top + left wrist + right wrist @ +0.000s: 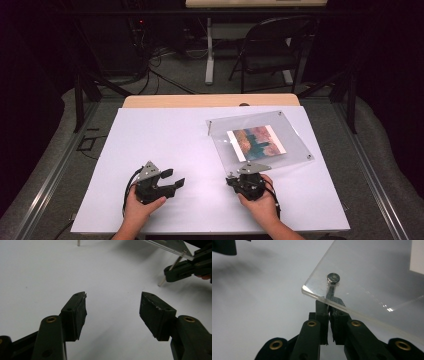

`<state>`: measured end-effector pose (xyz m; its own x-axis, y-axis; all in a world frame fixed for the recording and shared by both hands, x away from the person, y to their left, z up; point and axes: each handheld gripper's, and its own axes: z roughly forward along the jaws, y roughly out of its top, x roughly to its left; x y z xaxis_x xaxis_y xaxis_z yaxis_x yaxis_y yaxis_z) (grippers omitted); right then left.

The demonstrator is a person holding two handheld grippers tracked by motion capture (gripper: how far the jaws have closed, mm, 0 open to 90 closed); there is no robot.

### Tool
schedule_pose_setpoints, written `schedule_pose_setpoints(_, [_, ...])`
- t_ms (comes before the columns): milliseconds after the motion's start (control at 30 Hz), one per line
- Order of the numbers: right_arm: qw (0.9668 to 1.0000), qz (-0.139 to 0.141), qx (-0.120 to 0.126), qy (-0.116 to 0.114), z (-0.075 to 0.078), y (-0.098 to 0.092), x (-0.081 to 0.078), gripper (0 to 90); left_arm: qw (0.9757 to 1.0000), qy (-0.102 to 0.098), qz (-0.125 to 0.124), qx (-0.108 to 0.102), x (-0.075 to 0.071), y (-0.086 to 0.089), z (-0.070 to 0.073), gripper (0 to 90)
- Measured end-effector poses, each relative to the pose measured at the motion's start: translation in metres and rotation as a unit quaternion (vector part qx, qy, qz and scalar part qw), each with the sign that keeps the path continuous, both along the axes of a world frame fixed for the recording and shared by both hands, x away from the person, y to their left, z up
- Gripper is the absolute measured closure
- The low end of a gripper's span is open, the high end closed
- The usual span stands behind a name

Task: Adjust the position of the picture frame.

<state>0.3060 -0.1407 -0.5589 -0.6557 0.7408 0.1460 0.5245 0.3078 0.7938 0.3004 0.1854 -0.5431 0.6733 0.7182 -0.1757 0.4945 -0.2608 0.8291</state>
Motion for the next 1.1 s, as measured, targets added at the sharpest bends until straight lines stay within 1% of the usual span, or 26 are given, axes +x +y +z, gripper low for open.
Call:
schedule_pose_setpoints(100, [1.0, 0.001, -0.001, 0.005, 0.002, -0.016, -0.011, 85.7, 1.0, 0.004, -0.004, -0.002, 0.001, -0.002, -0.001, 38.6])
schedule_pose_setpoints(133, [1.0, 0.0, -0.004, 0.008, 0.004, -0.022, -0.015, 85.7, 0.9999, 0.008, -0.007, -0.001, 0.001, -0.003, -0.001, 38.7])
schedule_pose_setpoints(200, [0.9999, 0.0, 0.0, 0.011, 0.006, -0.033, -0.021, 85.7, 0.9999, 0.01, -0.012, 0.003, 0.002, -0.005, -0.002, 38.9])
schedule_pose_setpoints(267, [0.9999, -0.005, -0.001, 0.014, 0.008, -0.043, -0.028, 85.7, 0.9998, 0.013, -0.015, 0.004, 0.002, -0.008, -0.002, 39.3])
schedule_pose_setpoints(300, [0.9998, -0.008, 0.0, 0.016, 0.008, -0.048, -0.031, 85.7, 0.9998, 0.01, -0.016, 0.006, 0.003, -0.01, -0.002, 39.4])
schedule_pose_setpoints(367, [0.9997, -0.014, 0.002, 0.021, 0.008, -0.057, -0.039, 85.7, 0.9997, 0.016, -0.02, -0.001, 0.004, -0.013, -0.002, 39.7])
schedule_pose_setpoints(433, [0.9995, -0.019, 0.004, 0.026, 0.007, -0.063, -0.046, 85.7, 0.9996, 0.012, -0.024, 0.008, 0.006, -0.017, 0.0, 39.9])
schedule_pose_setpoints(500, [0.9992, -0.023, 0.005, 0.031, 0.006, -0.068, -0.054, 85.6, 0.9993, 0.02, -0.032, 0.0, 0.01, -0.023, 0.002, 41.7])
schedule_pose_setpoints(533, [0.9993, -0.023, 0.006, 0.03, 0.006, -0.07, -0.057, 85.7, 0.9992, 0.019, -0.035, -0.002, 0.011, -0.027, 0.003, 42.8])
schedule_pose_setpoints(600, [0.9991, -0.024, 0.0, 0.034, 0.006, -0.074, -0.063, 85.6, 0.9988, 0.014, -0.046, 0.005, 0.017, -0.036, 0.005, 45.0])
schedule_pose_setpoints(667, [0.9991, -0.028, 0.002, 0.031, 0.005, -0.077, -0.066, 85.6, 0.9985, 0.002, -0.053, 0.016, 0.025, -0.047, 0.007, 46.1])
schedule_pose_setpoints(700, [0.999, -0.031, 0.003, 0.033, 0.005, -0.078, -0.067, 85.5, 0.9984, 0.0, -0.055, 0.017, 0.03, -0.053, 0.007, 47.0])
schedule_pose_setpoints(733, [0.9989, -0.032, 0.002, 0.033, 0.005, -0.078, -0.068, 85.5, 0.9983, 0.0, -0.056, 0.018, 0.036, -0.058, 0.007, 47.6])
schedule_pose_setpoints(767, [0.9989, -0.035, 0.003, 0.033, 0.005, -0.078, -0.069, 85.5, 0.9983, 0.0, -0.057, 0.012, 0.042, -0.063, 0.006, 48.5])
schedule_pose_setpoints(867, [0.9989, -0.036, 0.001, 0.029, 0.004, -0.078, -0.069, 85.4, 0.9984, 0.001, -0.055, 0.013, 0.06, -0.076, 0.004, 51.5])
schedule_pose_setpoints(1000, [0.9989, -0.038, 0.005, 0.026, 0.003, -0.078, -0.07, 85.3, 0.9994, 0.0, -0.036, 0.004, 0.081, -0.087, -0.002, 56.5])
schedule_pose_setpoints(1033, [0.9989, -0.037, 0.005, 0.027, 0.003, -0.079, -0.07, 85.3, 0.9994, -0.001, -0.033, 0.005, 0.084, -0.089, -0.003, 57.6])
schedule_pose_setpoints(1067, [0.9989, -0.038, 0.007, 0.027, 0.003, -0.079, -0.07, 85.3, 0.9996, 0.0, -0.028, 0.007, 0.089, -0.091, -0.004, 58.0])
schedule_pose_setpoints(1100, [0.9988, -0.039, 0.008, 0.028, 0.003, -0.079, -0.07, 85.2, 0.9997, 0.004, -0.026, 0.004, 0.093, -0.092, -0.005, 58.5])
